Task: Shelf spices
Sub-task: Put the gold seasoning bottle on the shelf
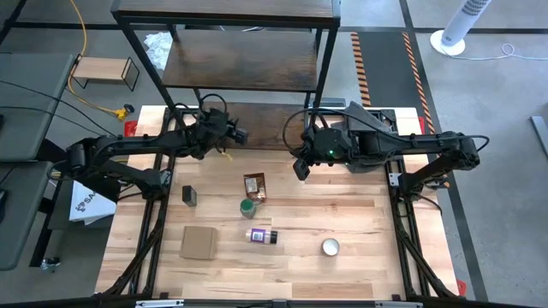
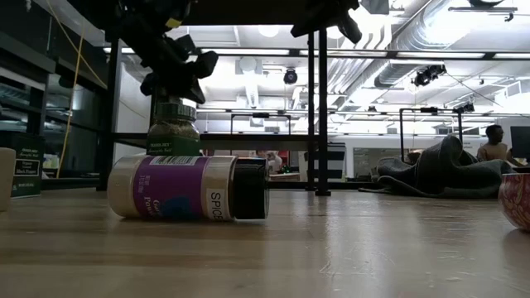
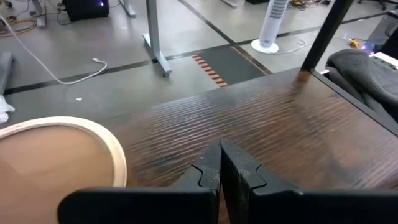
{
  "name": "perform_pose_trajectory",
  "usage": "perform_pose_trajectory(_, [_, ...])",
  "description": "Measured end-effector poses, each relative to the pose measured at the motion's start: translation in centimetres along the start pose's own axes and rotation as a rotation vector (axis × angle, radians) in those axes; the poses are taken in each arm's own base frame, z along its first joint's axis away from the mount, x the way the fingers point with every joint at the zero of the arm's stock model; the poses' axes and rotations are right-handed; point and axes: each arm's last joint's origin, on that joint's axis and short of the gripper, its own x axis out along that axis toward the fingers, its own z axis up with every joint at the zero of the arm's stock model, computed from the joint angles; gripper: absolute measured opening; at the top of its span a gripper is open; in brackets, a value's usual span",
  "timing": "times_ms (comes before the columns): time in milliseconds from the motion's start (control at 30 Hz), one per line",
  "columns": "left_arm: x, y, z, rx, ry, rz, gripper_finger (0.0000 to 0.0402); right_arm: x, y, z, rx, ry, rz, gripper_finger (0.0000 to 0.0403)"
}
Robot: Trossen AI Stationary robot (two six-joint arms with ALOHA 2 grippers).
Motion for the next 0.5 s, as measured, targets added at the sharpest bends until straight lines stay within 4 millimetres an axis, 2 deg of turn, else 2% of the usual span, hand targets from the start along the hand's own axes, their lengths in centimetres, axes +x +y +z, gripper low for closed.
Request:
perform_pose_trajectory(200, [-0.15, -0.16, -0.13, 0.048, 0.002, 0.001, 0.0, 0.0, 0.0, 0.0, 0.0, 0.0, 0.0, 0.0])
perform_pose_trajectory(500, [-0.49, 0.64, -0.68, 0.101, 0.039, 0.111, 0.0, 0.0, 0.0, 0.0, 0.0, 0.0, 0.0, 0.0])
